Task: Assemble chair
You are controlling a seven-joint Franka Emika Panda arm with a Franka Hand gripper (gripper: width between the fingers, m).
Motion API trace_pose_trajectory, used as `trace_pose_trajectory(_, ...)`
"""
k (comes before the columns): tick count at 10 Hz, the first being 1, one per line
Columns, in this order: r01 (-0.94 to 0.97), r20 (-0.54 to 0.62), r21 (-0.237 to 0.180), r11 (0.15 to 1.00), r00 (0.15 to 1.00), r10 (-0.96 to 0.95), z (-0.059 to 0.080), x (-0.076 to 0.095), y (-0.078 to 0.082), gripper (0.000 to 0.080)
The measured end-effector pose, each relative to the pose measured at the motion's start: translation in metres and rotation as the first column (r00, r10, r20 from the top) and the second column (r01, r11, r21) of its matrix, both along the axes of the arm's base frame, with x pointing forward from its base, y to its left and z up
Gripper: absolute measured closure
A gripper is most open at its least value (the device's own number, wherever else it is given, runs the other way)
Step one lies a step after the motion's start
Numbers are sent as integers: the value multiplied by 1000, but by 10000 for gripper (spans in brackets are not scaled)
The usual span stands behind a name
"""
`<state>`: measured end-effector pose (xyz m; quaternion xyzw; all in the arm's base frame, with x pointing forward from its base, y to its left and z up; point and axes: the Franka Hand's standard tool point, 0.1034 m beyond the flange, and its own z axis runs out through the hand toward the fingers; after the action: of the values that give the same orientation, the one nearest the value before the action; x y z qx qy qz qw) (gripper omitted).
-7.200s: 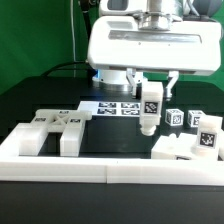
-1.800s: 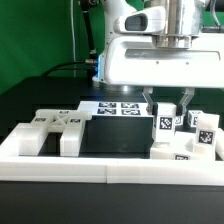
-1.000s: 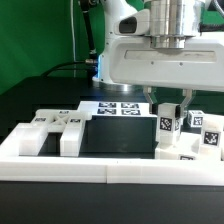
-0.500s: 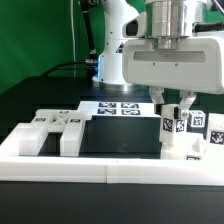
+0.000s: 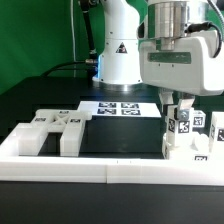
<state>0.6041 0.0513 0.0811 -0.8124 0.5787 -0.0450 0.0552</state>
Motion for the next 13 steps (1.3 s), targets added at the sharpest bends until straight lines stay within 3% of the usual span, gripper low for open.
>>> trace_pose_trajectory(1, -34, 0, -4, 999, 999, 34, 0, 0, 1, 508)
trace_pose_trajectory(2, -57, 0, -7, 998, 998, 57, 0, -1, 1, 317)
trace_pose_trajectory(3, -148, 2, -20, 989, 989, 148, 0, 0, 1, 188)
trace_pose_trajectory(5, -327, 4, -47, 944, 945, 328, 0, 0, 1, 161)
trace_pose_trajectory(8, -577, 1, -87, 812, 815, 580, 0, -1, 6, 151)
trace_pose_trajectory(11, -794, -21, -132, 594, 601, 799, 0, -2, 6, 151)
trace_pose_trajectory(13, -848, -31, -143, 511, 520, 854, 0, -2, 7, 151)
